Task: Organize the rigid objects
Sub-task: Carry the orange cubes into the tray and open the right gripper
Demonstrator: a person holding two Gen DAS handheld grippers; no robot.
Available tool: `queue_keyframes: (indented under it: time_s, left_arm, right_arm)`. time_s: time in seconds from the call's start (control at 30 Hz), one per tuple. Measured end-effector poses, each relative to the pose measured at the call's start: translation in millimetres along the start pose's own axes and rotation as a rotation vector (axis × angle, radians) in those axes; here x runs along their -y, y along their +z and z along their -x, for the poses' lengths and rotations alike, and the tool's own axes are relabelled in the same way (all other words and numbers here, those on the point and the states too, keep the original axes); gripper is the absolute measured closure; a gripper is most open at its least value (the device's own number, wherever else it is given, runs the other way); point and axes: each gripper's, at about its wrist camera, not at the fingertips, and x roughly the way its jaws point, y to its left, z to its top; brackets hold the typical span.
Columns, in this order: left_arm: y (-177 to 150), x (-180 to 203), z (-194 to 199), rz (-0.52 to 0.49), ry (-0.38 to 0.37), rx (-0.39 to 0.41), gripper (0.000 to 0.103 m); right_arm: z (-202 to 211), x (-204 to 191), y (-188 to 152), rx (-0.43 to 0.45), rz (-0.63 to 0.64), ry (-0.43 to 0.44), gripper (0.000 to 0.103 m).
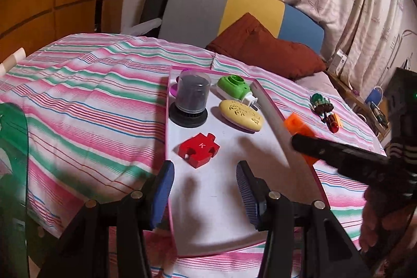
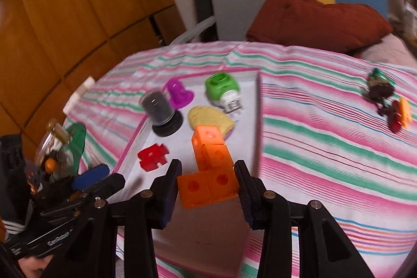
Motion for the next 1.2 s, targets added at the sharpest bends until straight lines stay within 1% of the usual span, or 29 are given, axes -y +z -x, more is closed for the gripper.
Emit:
queue_keyframes:
  time_s: [0.13,0.27,0.4,0.47,0.53,0.63,0.7,0.77,0.83,0.87,0.93,1.0,1.07,1.13,1.2]
  left_arm:
    - [0.0,-3.2,2.7,0.008,0.012,0.009,0.053]
    - [-3.3,-5.5,2.5,0.012,0.020,-0.001,0.053]
    - [-7.0,-5.8,4.5,0.010,0.023,-0.003,0.053]
    - [-7.4,-6.2,5.2,0.011,0.023,-0.002,0.053]
    - [-7.6,-6.8,5.2,0.014,0.026,-0.004,0.053]
    - [-8.2,-7.3,5.0,0.018,0.025,-0.006,0.053]
    - [-8.0,-7.2,5.2,0.018,0.026,-0.005,0.053]
    - [-7.6,-7.6,6.2,0.021,0.023,0.002,0.053]
    - [-7.0,-7.7,6.0,0.024,0.025,0.003,0.053]
    - [-7.2,-8.0,6.2,0.027,0.023,0.004,0.053]
    - [-7.8,-6.5,5.1,0.027,0.019,0.000,0.053]
    - [-8.5,-3.6,3.6,0.023,0.012,-0.007,0.053]
    - [-9.1,1.3,2.0,0.012,0.003,-0.014,0.053]
    - [-9.5,5.9,2.6,0.001,-0.007,-0.015,0.053]
    - [-9.6,10.6,3.8,-0.011,-0.018,-0.016,0.053]
  right_arm:
    - [-25.1,-10.8,4.8,-0.071,0.049,0.007,0.061]
    - [-44.4,-16.1,10.4,-0.115,0.081,0.025,0.061]
    - [-66.1,-23.6,16.7,-0.168,0.148,0.023,0.061]
    - [-73.2,-27.2,19.3,-0.184,0.185,0.009,0.061]
    - [-77.9,-30.6,22.0,-0.180,0.216,-0.009,0.060]
    - [-83.3,-32.2,25.0,-0.180,0.232,-0.013,0.060]
    - [-81.1,-29.6,26.1,-0.169,0.210,0.007,0.059]
    - [-70.7,-25.1,26.8,-0.139,0.176,0.037,0.058]
    - [-54.3,-19.4,25.7,-0.091,0.145,0.055,0.051]
    - [-45.8,-16.8,25.1,-0.066,0.132,0.054,0.049]
    - [-28.2,-7.1,23.3,-0.011,0.100,0.038,0.048]
    - [-17.5,-0.1,23.0,0.020,0.075,0.012,0.048]
    - [-6.3,8.6,20.8,0.050,0.053,-0.032,0.048]
    - [-0.1,15.4,20.0,0.063,0.035,-0.061,0.047]
    - [4.6,26.6,16.8,0.063,0.010,-0.109,0.046]
